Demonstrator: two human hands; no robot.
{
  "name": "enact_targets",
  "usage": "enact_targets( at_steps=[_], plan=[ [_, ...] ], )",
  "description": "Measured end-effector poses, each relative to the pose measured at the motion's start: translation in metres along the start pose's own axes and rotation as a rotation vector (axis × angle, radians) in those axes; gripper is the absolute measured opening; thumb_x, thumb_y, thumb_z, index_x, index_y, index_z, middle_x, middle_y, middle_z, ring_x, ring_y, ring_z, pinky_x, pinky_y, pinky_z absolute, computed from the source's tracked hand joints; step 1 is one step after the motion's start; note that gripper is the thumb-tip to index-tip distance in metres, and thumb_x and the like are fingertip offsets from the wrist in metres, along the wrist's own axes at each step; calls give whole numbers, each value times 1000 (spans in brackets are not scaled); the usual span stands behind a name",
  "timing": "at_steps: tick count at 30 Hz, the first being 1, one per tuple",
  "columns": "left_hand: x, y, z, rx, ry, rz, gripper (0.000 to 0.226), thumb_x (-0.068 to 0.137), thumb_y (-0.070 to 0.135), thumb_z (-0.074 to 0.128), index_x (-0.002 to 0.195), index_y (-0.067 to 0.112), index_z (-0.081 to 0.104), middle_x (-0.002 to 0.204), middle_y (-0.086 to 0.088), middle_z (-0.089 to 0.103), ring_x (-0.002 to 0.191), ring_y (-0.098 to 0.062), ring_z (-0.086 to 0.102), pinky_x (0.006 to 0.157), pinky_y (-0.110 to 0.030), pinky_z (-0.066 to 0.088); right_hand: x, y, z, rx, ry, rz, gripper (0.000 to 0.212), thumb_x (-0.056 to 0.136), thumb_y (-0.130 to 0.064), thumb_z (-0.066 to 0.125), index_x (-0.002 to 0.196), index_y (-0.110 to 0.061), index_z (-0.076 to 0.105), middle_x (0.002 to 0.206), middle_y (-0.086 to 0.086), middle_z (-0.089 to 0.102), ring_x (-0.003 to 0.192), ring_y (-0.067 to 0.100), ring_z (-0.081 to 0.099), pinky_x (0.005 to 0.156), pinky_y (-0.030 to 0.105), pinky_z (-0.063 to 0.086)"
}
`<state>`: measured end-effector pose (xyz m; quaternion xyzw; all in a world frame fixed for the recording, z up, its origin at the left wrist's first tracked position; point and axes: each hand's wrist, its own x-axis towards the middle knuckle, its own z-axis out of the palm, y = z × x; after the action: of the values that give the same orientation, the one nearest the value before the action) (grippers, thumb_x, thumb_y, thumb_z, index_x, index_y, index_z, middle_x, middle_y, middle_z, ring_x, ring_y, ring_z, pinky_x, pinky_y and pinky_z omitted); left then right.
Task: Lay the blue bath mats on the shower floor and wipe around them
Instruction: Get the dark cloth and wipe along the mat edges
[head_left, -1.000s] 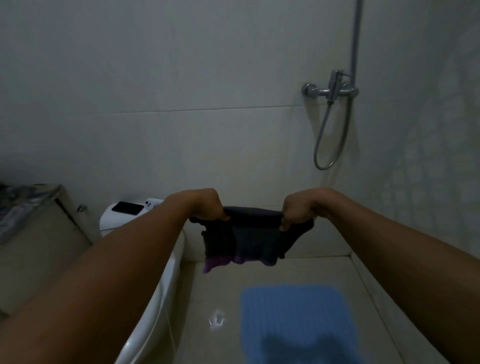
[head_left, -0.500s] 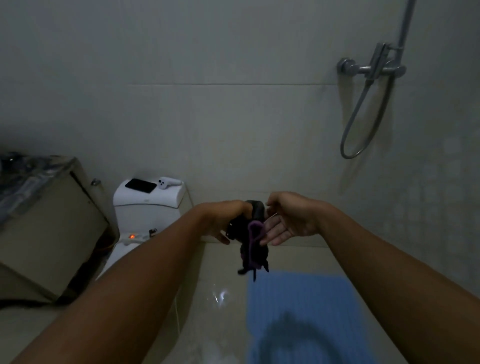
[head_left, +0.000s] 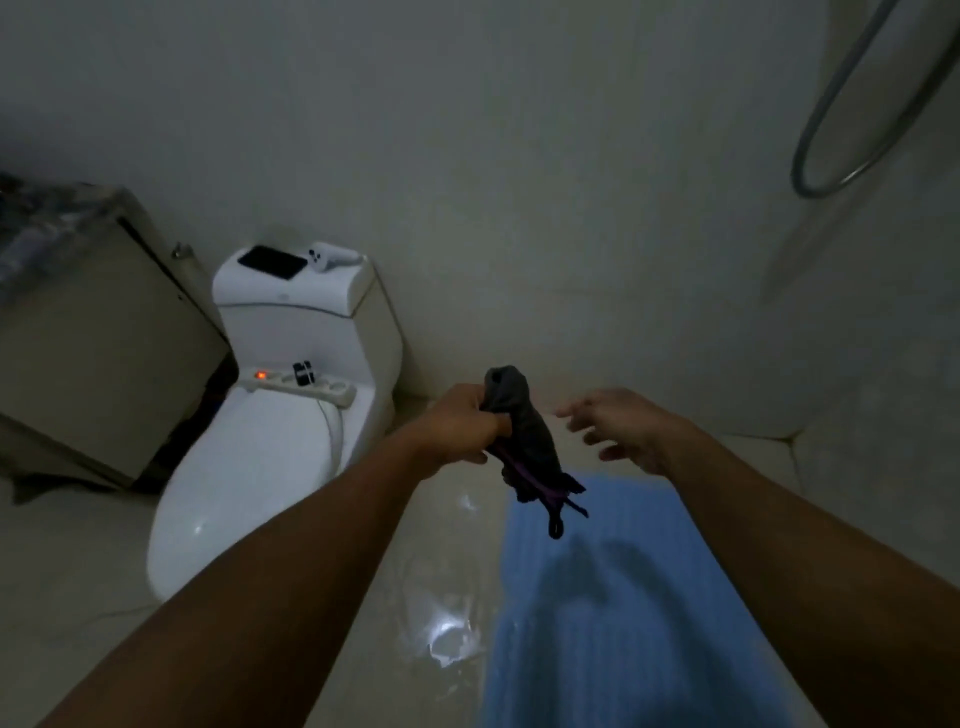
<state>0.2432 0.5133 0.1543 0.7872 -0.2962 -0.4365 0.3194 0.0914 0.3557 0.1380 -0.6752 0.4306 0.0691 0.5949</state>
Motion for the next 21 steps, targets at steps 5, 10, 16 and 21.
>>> enact_targets(
  at_steps=[5,10,16,21],
  plan=[
    [103,-141,70,-78,-121,-151,14,90,5,58,101,12,62,101,-14,64,95,-27,64,81,-38,60,130,164,70,167,-138,101,27,88,-18,64,113,-26,70,127,-3,60,121,19,52,101,45,39],
    [209,-320,155,8,-63,-224,27,91,8,55,118,9,63,107,-14,70,94,-25,68,73,-32,58,265,335,163,154,-158,120,18,92,-17,61,106,-9,69,105,11,70,100,29,66,95,46,52],
    [284,-521,238,76,25,-284,28,93,12,51,119,11,60,108,-16,70,96,-31,70,62,-32,52,377,494,258,54,-167,129,23,94,-16,64,115,-6,63,110,20,71,92,34,71,67,40,60],
    [266,-605,266,139,15,-347,22,94,5,49,113,6,60,88,-12,65,68,-20,65,45,-24,52,383,550,316,-4,-258,190,26,93,-9,64,117,1,60,100,26,72,62,29,71,46,31,57]
  ],
)
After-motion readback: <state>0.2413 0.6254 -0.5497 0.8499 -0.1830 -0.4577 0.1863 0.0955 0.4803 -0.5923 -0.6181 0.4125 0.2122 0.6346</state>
